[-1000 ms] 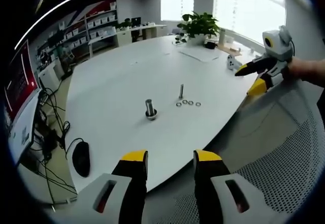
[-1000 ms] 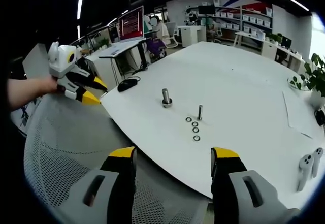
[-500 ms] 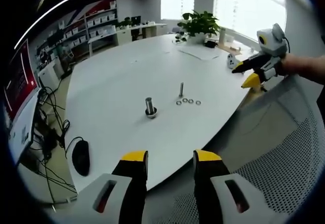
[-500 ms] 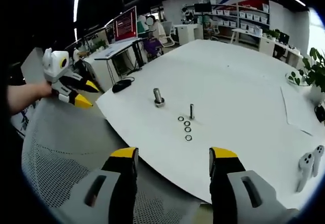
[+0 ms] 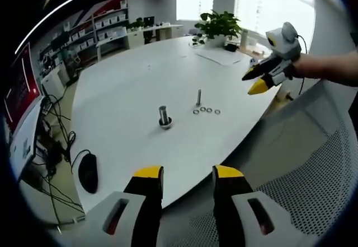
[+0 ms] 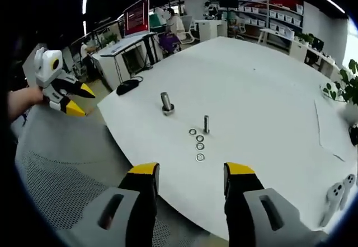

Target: Place the washer onto the threaded stud by aligning its center hole with the stud, sliding it down to the base, and recovering from edge contact or off-axis alignment until the washer reaches the visible bottom stop.

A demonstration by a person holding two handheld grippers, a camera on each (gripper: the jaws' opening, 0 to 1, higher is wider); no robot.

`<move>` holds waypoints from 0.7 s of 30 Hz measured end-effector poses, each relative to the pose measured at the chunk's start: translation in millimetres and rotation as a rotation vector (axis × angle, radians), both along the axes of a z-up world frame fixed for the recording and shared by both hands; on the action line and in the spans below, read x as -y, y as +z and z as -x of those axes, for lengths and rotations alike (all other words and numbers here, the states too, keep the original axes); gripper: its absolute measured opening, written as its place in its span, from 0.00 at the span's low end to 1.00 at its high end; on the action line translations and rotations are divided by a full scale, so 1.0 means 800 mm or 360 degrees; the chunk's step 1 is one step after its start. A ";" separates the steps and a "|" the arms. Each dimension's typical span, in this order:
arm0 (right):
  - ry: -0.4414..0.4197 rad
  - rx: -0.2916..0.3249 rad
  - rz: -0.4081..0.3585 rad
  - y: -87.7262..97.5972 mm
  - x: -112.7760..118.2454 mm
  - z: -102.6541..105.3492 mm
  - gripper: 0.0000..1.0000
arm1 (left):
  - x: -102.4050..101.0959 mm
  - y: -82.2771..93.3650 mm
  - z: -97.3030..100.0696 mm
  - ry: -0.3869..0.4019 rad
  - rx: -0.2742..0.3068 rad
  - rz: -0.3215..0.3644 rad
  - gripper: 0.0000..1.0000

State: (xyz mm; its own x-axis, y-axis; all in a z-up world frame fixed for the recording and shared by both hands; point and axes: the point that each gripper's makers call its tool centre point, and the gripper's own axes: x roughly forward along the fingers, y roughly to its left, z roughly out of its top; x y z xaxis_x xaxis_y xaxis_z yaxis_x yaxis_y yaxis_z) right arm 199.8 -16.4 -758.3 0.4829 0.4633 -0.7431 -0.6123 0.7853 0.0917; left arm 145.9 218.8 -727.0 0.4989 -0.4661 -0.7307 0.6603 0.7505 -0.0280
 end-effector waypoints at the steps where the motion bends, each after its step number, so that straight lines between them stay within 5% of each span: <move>1: 0.0017 -0.0007 0.0015 -0.004 -0.002 -0.002 0.46 | 0.000 0.000 0.000 0.0001 0.0003 -0.0001 0.33; 21: 0.0274 -0.0214 0.0304 -0.098 -0.028 -0.036 0.29 | -0.004 0.002 -0.004 0.0020 0.0031 -0.0011 0.33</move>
